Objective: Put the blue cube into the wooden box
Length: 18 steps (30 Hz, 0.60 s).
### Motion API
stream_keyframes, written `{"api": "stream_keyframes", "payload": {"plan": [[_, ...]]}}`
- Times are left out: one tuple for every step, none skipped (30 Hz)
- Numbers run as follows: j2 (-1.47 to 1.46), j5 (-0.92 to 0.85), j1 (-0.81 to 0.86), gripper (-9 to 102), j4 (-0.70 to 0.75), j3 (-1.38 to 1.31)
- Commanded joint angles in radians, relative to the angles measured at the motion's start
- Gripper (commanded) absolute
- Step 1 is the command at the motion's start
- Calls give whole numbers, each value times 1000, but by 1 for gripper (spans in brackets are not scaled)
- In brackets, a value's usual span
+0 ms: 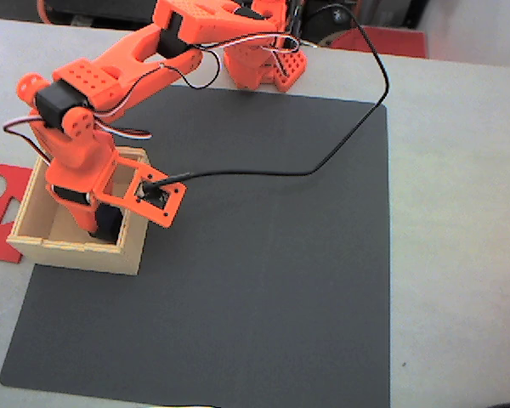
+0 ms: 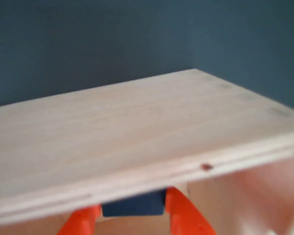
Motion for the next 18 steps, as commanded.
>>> {"api": "stream_keyframes", "payload": {"plan": [[-6,3,3,22,-11,-41],[-14,2,2,23,-11,-41],[-20,0,0,24,-11,-41],[-26,0,-2,24,-11,-41],[-31,0,-3,24,-11,-41],[-35,-2,-3,24,-11,-41],[-38,-2,-5,24,-9,-41],[-38,-2,-5,24,-6,-41],[-38,-3,-5,24,-3,-43],[-37,-3,-5,24,3,-51],[-35,-5,-5,24,14,-66],[-37,-5,-5,24,28,-91],[-35,-5,-5,23,34,-104],[-26,-5,-5,23,35,-104],[-17,-6,-5,22,37,-104],[-8,-6,-5,21,38,-104],[0,-8,-5,21,40,-104],[8,-9,-5,20,41,-104]]}}
